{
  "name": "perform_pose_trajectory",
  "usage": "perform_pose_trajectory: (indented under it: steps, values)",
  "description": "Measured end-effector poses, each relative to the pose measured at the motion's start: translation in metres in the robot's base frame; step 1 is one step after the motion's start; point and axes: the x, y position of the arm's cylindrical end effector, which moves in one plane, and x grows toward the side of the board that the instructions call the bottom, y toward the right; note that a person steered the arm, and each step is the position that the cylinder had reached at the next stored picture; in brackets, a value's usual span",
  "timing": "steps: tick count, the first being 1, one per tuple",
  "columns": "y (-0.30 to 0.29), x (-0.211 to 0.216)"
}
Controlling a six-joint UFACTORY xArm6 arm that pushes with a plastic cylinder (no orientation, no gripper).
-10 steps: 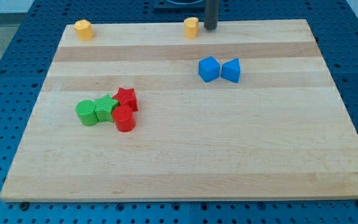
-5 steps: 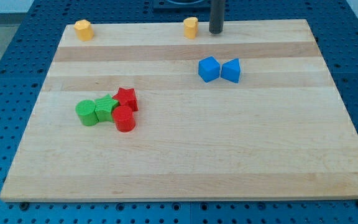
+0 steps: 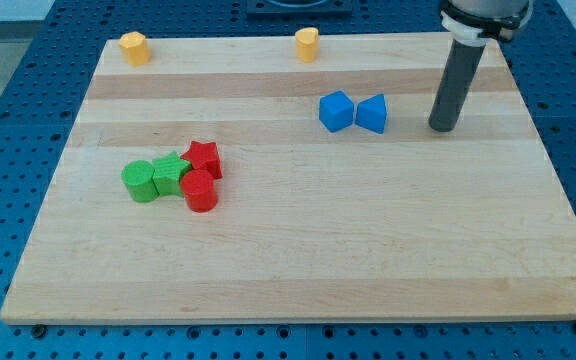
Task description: Separate the green circle and the green star
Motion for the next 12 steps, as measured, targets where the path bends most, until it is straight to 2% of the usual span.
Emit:
perform_pose_trajectory:
  steps: [3, 4, 5, 6, 7, 8, 9, 10, 11, 12]
  values:
    - [0.0, 0.01]
    - [-0.009, 0.056]
    - [-0.048, 0.117]
    - [-0.099, 0.181]
    - [-0.173, 0.227]
    - [-0.261, 0.213]
    - [-0.317, 0.168]
    - [-0.351, 0.151]
    - [-0.316, 0.142]
    - [-0.313, 0.112]
